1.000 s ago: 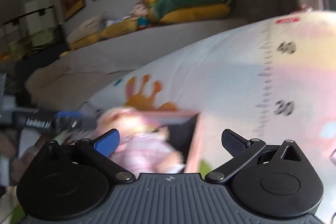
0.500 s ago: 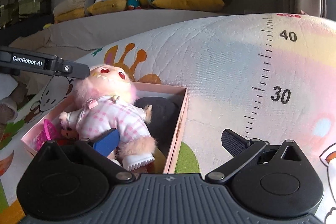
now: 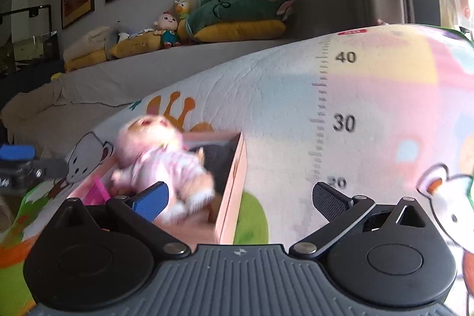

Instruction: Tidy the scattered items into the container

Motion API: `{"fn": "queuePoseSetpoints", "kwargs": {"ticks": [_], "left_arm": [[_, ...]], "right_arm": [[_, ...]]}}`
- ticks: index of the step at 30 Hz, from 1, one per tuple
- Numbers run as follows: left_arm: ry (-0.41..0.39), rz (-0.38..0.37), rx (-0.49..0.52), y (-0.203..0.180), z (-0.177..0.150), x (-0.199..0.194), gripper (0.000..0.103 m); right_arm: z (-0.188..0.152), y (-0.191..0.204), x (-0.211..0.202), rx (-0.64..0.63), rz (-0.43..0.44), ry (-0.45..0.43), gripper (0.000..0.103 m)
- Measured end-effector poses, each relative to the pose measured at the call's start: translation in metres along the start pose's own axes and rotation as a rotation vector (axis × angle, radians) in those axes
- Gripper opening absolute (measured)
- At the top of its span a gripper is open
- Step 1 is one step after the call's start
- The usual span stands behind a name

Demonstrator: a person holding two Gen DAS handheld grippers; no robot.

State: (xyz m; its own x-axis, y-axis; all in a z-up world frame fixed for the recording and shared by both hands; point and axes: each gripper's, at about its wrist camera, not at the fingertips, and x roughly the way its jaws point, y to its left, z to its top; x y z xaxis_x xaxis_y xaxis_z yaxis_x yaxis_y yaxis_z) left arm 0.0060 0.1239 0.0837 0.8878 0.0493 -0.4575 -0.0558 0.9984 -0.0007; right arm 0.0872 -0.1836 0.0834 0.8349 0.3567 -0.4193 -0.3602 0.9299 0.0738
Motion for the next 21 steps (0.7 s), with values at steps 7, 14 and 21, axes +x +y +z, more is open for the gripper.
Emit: {"fn": "queuePoseSetpoints", "kwargs": {"ticks": [7,14,21], "left_arm": [[0.149,-0.064,-0.158,-0.026,-0.073,-0.012,0.103],[0.166,0.117,-0.167,-0.032,-0.085,0.005,0.103],[0.213,0.197,-0.090,-0.041,-0.085,0.019,0.103]], "right_arm": [[-0.048,0.004,-0.005,0.031,-0.008,0.158,0.103],[-0.069,0.029,0.008,-0.091,-0.059,0.242,0.103],[-0.071,0.025,0.011,-0.053,-0.049,0.241,0.103]]}}
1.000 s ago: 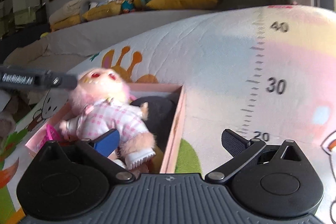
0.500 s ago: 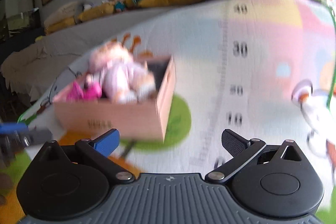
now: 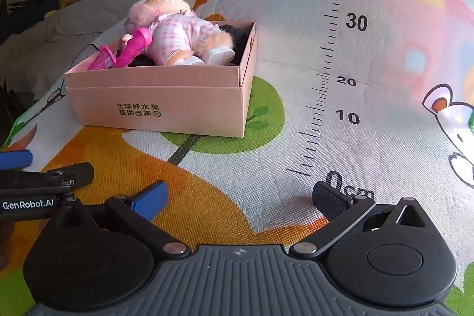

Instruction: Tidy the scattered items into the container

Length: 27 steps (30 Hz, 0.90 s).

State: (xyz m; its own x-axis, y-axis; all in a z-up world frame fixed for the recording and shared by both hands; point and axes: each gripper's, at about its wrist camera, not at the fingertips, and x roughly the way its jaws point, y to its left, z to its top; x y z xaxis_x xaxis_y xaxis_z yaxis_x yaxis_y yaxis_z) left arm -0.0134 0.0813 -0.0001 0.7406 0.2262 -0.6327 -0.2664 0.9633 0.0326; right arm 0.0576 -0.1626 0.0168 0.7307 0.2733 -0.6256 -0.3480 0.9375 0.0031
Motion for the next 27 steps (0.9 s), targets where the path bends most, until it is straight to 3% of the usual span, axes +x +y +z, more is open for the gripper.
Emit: {"fn": "queuePoseSetpoints", "kwargs": {"ticks": [27], "left_arm": [[0.003,-0.009,-0.014,0.0009,-0.0022,0.0013,0.103]], "right_arm": [[-0.0041,-0.0002,-0.0045,0.001,-0.001,-0.008,0.103]]}}
